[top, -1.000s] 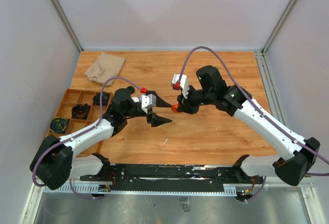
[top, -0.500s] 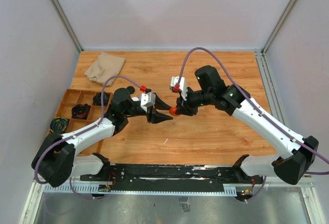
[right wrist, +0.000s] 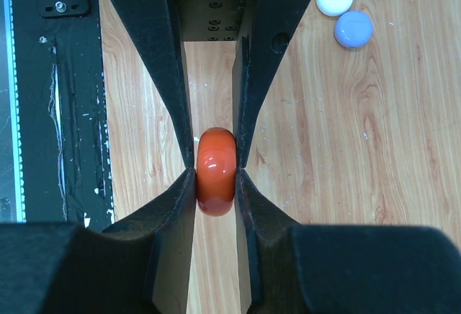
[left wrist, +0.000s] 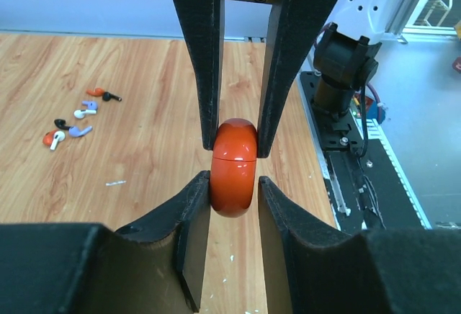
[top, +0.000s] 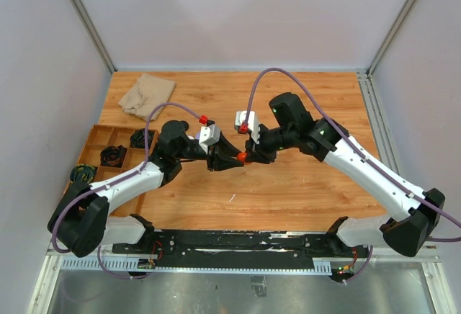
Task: Insert the wireless bluetooth earbuds into the charging case
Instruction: Open the charging case.
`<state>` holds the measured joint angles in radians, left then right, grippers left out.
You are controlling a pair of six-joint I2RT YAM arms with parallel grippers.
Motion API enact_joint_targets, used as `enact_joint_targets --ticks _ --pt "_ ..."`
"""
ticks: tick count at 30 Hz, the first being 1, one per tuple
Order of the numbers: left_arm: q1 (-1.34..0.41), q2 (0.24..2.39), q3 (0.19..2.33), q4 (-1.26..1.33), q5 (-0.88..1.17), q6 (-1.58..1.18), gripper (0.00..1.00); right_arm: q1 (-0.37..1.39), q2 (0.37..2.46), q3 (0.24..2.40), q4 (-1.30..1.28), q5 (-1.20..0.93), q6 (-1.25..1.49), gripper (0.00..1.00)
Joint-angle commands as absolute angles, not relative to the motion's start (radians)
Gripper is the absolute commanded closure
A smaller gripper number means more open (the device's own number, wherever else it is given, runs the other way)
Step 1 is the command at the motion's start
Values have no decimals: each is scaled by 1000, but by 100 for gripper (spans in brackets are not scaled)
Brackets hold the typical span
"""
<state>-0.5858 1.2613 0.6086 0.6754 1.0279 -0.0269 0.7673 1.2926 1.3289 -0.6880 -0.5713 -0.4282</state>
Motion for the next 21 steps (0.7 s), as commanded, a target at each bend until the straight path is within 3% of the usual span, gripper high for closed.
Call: enact_joint_targets --ticks 1,4,9,16,21 --pt "-597 1264 638 706 1090 -52 64 789 1312 1375 -664 -542 -470 99" --pt "-597 1262 635 707 1097 -52 66 793 1320 1383 -672 -533 -474 99" --pt "-596 1262 628 710 1115 -54 83 802 1337 1409 -689 -514 -481 96" --pt "-597 1227 597 707 1030 -49 99 804 1306 1404 -688 -487 -487 73" --pt "-597 1189 534 816 933 -119 100 801 1242 1344 -643 -486 -494 64"
